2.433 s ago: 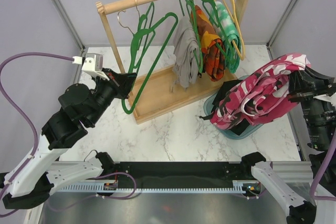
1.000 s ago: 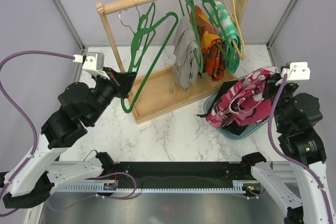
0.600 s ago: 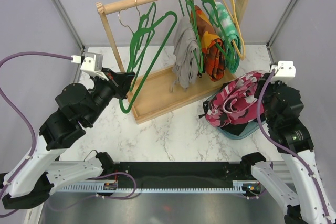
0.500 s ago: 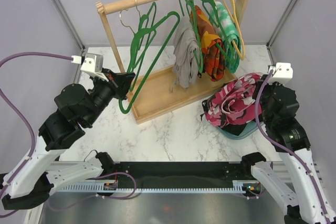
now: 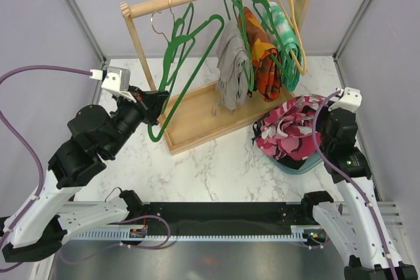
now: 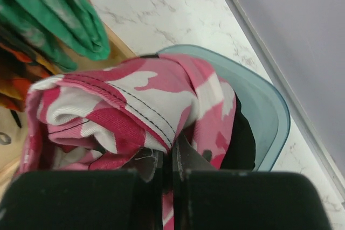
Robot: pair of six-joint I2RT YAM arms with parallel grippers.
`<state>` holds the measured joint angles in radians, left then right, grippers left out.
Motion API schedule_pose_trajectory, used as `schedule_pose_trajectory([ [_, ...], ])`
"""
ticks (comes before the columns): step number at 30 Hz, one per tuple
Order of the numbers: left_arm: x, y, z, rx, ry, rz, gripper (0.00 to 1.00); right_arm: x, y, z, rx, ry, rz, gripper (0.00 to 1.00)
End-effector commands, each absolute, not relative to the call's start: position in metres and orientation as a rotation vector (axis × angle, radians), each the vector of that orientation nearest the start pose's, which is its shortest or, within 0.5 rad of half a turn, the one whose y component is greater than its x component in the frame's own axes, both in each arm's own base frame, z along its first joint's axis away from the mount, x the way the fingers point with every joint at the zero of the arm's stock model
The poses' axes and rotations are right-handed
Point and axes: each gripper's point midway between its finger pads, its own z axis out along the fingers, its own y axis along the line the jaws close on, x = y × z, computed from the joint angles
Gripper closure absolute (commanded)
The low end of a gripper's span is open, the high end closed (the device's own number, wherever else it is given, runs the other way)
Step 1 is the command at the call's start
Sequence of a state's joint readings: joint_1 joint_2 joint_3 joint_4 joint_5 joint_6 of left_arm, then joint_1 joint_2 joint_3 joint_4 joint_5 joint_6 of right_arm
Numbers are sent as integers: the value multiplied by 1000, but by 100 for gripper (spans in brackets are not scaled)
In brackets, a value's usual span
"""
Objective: Remove the trousers from the hanger
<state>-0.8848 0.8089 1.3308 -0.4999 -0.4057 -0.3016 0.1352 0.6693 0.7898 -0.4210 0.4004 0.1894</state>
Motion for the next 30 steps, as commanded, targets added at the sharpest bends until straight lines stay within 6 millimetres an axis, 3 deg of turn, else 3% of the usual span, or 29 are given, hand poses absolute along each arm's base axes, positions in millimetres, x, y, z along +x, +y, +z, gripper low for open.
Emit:
schedule_pose_trajectory([
  [1, 207, -162, 466, 150, 1511, -634, 98, 278, -30, 228, 401, 1886, -100, 100],
  [9, 209, -166, 464, 153, 1520, -637, 98, 283, -64, 158, 528, 2065, -70, 100],
  [17, 210, -170, 465, 153, 1522, -650, 98, 285, -54, 97, 552, 2229, 38, 100],
  [20, 211, -172, 464, 154, 1527, -654, 98, 286, -55, 83, 566, 2267, 38, 100],
  [24, 211, -172, 468, 150, 1520, -658, 98, 287, -59, 82, 576, 2279, 54, 100],
  [26, 211, -171, 469, 147, 1516, -657, 98, 291, -63, 97, 559, 2237, 50, 98],
  [29, 212, -168, 469, 134, 1518, -640, 98, 294, -70, 132, 502, 2146, 25, 81],
  [30, 213, -167, 470, 128, 1516, -633, 98, 293, -73, 141, 495, 2122, 16, 70],
])
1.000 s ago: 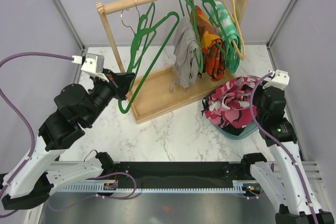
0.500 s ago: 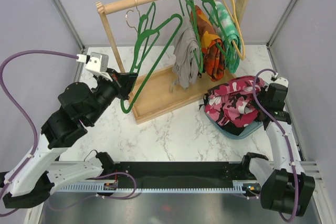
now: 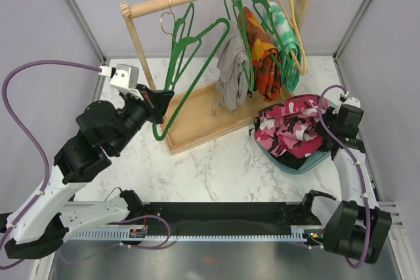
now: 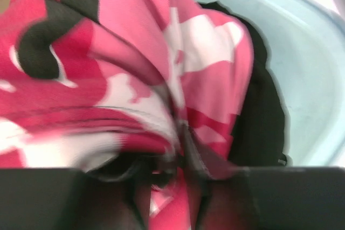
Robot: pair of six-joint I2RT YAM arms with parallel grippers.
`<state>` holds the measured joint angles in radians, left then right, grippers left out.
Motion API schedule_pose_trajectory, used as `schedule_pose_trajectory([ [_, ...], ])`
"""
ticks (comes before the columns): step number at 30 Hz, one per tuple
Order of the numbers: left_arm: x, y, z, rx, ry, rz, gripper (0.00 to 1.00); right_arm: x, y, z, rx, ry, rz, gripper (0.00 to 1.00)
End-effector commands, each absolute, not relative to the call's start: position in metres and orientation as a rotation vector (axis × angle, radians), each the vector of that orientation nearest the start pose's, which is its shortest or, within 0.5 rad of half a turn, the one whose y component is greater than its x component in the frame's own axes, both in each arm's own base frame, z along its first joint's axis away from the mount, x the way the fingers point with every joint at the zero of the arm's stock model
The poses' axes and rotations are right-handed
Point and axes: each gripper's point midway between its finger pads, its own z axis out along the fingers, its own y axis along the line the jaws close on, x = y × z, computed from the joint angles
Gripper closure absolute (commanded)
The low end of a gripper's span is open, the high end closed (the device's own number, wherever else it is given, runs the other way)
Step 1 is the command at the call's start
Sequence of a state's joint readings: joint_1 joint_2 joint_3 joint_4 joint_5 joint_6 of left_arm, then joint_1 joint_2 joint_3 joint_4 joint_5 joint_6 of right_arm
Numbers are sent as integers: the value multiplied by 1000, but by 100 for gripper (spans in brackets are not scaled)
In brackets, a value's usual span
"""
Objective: Remove the trousers from the hanger
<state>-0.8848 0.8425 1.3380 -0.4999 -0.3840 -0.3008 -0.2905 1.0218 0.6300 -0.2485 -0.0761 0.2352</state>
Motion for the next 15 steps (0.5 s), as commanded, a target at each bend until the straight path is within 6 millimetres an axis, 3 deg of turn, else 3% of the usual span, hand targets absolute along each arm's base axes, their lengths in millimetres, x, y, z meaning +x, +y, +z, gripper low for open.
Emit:
schedule_pose_trajectory([
  [1, 214, -166, 469, 126, 1519, -629, 98, 291, -72, 154, 469, 2093, 13, 64],
  [3, 216, -166, 468, 117, 1523, -617, 98, 290, -73, 173, 449, 2050, 3, 50],
  [8, 220, -165, 468, 98, 1529, -599, 98, 283, -72, 208, 422, 1964, -12, 32],
  [15, 227, -166, 474, 78, 1529, -576, 98, 273, -69, 224, 421, 1933, -10, 25],
])
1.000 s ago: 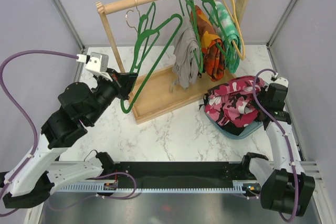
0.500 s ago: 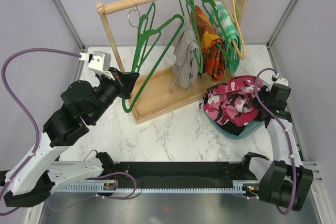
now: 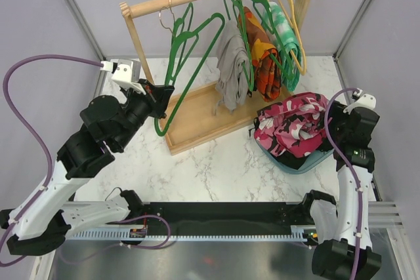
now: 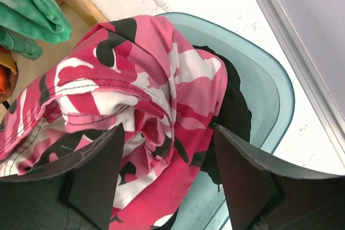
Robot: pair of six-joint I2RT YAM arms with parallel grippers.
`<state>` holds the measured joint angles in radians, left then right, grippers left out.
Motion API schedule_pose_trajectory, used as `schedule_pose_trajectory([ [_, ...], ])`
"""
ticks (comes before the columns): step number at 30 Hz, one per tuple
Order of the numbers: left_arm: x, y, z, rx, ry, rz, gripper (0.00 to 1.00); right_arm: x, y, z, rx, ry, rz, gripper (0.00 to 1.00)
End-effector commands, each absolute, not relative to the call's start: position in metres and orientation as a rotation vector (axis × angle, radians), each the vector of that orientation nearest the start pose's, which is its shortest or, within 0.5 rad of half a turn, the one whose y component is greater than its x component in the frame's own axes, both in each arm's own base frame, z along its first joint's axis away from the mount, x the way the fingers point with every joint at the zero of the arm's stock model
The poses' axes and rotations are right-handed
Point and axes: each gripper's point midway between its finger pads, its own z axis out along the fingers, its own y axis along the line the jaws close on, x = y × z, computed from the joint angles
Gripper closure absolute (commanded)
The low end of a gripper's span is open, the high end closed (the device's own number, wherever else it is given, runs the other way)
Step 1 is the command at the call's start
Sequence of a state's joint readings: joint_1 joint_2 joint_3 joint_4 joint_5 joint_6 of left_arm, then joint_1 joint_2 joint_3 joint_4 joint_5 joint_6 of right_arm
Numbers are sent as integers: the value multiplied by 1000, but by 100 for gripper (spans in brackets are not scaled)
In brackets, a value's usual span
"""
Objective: Remove the trousers from the hanger
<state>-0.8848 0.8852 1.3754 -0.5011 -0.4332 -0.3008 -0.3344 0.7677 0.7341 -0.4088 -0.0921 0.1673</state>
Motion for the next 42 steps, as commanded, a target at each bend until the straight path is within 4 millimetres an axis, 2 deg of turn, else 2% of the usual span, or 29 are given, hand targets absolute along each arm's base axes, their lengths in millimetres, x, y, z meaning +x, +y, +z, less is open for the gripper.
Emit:
schedule_pose_trajectory([
  [1, 228, -167, 474, 79, 1530, -574, 98, 271, -68, 230, 410, 1916, -11, 24],
  [5, 234, -169, 479, 66, 1531, -553, 98, 267, -62, 251, 339, 1887, -11, 17],
  [8, 241, -173, 485, 59, 1529, -536, 98, 263, -57, 257, 289, 1892, -2, 12],
  [11, 251, -179, 484, 57, 1539, -503, 98, 260, -49, 259, 234, 1891, 22, 7],
  [12, 258, -183, 479, 57, 1557, -472, 98, 258, -46, 260, 216, 1888, 27, 6],
  [16, 276, -187, 477, 47, 1572, -380, 98, 254, -31, 264, 121, 1875, 81, 3],
  [18, 283, -184, 483, 12, 1566, -339, 98, 250, -24, 268, 84, 1856, 97, 2],
  [19, 290, -190, 479, 23, 1578, -314, 98, 248, -22, 271, 75, 1847, 105, 2],
  [20, 291, -190, 486, 19, 1567, -314, 98, 247, -19, 273, 37, 1839, 102, 2],
  [23, 301, -196, 488, 17, 1571, -285, 98, 241, -17, 277, 17, 1812, 93, 2],
  [29, 317, -201, 471, 20, 1613, -236, 98, 237, -17, 276, 19, 1797, 78, 2],
  [34, 329, -192, 451, -14, 1657, -221, 98, 236, -15, 276, 16, 1792, 88, 2],
  [42, 331, -190, 428, -9, 1706, -242, 98, 235, -14, 277, 6, 1788, 90, 2],
])
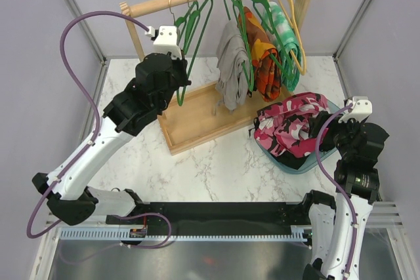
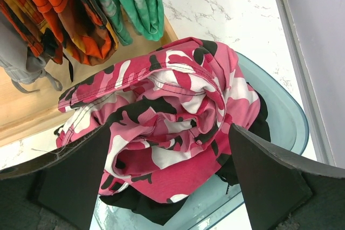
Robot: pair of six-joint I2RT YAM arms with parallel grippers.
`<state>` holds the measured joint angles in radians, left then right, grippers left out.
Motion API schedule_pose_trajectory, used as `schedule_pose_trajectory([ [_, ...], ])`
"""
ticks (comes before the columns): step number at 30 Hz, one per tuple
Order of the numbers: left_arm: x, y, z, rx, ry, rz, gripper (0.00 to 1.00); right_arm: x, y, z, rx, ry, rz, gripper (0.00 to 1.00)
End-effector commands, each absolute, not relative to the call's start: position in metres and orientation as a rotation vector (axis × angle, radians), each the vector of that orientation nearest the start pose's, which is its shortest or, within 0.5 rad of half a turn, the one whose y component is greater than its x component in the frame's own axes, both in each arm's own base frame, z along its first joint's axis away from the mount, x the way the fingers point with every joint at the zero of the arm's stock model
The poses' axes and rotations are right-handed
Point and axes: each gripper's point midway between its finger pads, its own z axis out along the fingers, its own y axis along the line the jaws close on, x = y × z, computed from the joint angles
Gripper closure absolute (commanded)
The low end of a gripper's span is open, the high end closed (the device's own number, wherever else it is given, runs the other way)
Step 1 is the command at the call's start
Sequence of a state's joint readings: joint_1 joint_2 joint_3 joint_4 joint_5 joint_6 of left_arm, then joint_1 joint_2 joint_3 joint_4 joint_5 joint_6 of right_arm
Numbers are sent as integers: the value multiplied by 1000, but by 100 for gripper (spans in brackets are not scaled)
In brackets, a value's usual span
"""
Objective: Remove the trousers from the hanger
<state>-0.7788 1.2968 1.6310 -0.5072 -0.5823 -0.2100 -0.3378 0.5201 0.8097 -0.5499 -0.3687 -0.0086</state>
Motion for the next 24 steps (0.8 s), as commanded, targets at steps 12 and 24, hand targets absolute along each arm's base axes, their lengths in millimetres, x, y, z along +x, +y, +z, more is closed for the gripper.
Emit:
schedule_pose_trajectory([
  [12, 317, -180, 426, -27, 1703, -270, 97, 235, -13, 282, 13, 1774, 91, 2],
  [24, 305, -184, 428, -19, 1701, -365, 59, 232, -12, 287, 2, 1758, 88, 2],
])
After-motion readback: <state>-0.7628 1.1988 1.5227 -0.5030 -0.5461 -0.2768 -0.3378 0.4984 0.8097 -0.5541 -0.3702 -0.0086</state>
